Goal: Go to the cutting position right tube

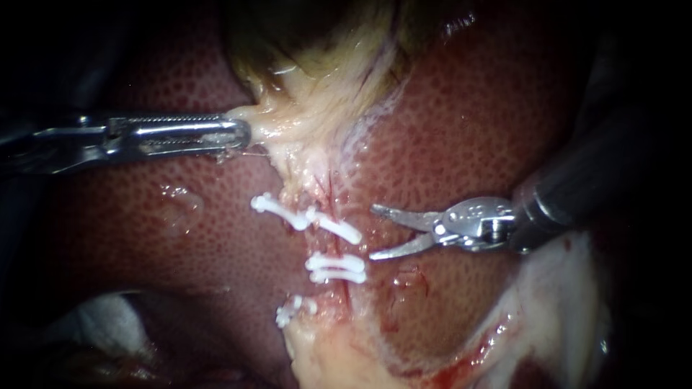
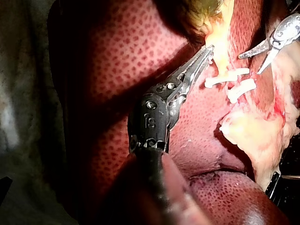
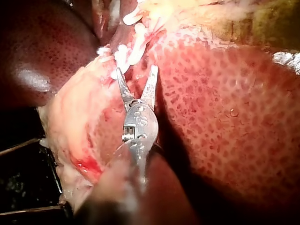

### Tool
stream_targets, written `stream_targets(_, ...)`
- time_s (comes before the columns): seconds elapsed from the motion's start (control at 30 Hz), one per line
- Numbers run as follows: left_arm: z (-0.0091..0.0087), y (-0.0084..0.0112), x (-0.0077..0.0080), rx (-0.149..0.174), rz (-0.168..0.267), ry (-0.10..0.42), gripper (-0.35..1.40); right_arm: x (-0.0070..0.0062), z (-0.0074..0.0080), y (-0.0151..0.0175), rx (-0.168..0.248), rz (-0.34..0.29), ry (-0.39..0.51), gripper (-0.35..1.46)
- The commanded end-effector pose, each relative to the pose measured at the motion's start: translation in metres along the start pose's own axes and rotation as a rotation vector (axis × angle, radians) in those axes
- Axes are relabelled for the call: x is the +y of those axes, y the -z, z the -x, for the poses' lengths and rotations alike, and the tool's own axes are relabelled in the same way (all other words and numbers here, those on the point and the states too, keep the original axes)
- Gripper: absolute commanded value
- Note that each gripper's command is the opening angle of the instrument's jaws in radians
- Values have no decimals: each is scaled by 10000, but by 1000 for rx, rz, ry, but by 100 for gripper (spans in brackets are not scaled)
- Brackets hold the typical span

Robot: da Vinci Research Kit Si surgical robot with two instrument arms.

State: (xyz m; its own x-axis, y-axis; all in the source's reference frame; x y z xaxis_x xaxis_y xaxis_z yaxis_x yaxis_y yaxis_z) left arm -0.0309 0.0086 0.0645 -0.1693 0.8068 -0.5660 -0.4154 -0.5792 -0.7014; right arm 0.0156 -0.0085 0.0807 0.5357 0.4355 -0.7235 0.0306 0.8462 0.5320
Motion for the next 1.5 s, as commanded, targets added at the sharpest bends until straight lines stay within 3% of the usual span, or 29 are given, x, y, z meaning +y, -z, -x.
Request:
stream_targets(0.03, -1, 0, 0, 0, 0, 0, -35, -2, 1, -5, 0, -10, -5, 143)
stream_targets(0.27, -1, 0, 0, 0, 0, 0, -35, -8, -6, -34, 27, -67, -38, 143)
stream_targets(0.6, -1, 0, 1, 0, -1, 0, -35, -14, -13, -45, 55, -161, -97, 143)
stream_targets(1.03, -1, -1, 1, 0, -1, 1, -35, -6, -19, -59, 81, -298, -149, 133)
stream_targets(1.5, -2, -3, 1, 1, -2, 1, -35, 1, -27, -93, 96, -321, -162, 131)
